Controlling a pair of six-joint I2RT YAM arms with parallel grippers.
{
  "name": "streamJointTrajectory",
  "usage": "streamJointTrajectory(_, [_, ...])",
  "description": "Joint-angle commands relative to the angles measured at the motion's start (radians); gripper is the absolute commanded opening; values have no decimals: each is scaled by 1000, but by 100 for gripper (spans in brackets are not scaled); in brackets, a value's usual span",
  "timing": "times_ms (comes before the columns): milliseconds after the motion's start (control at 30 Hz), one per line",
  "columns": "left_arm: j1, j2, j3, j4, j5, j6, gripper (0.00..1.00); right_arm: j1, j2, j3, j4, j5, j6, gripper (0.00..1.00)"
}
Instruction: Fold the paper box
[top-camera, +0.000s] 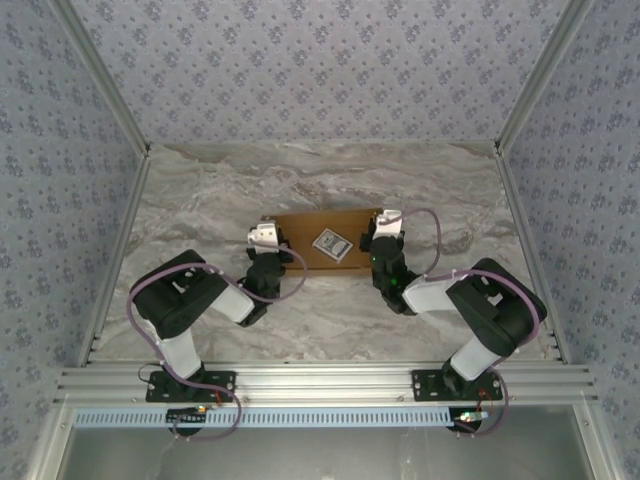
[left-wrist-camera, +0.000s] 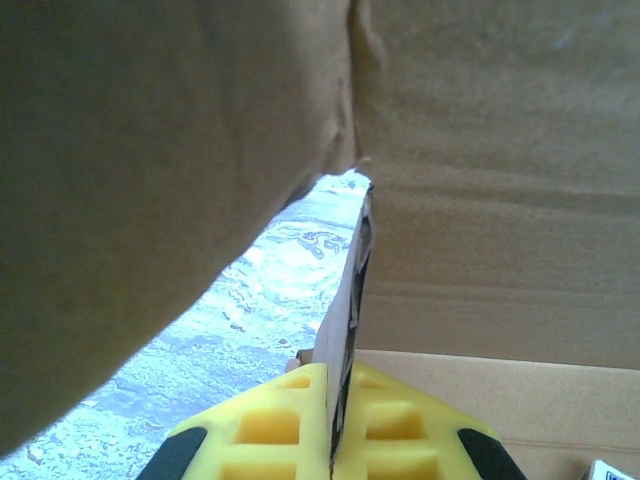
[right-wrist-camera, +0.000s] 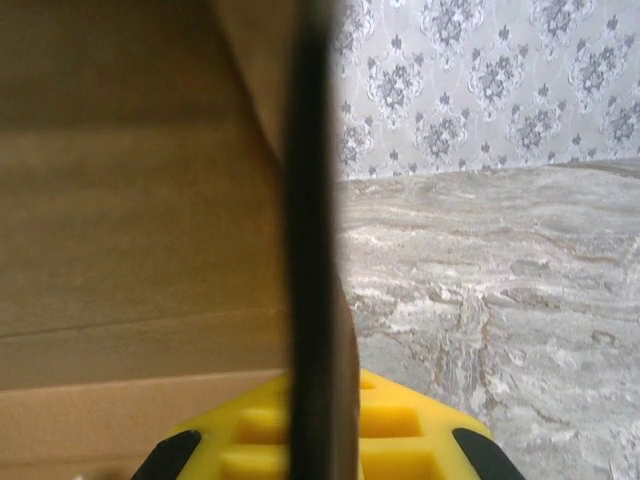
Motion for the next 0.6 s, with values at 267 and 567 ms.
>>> streamJointTrajectory(267, [-9, 81, -47, 31, -31, 132, 0, 2, -60, -23, -304, 87, 62, 16])
streamJointTrajectory(567, [-9, 58, -36, 5, -35, 139, 0, -1, -148, -41, -363, 71, 57, 31])
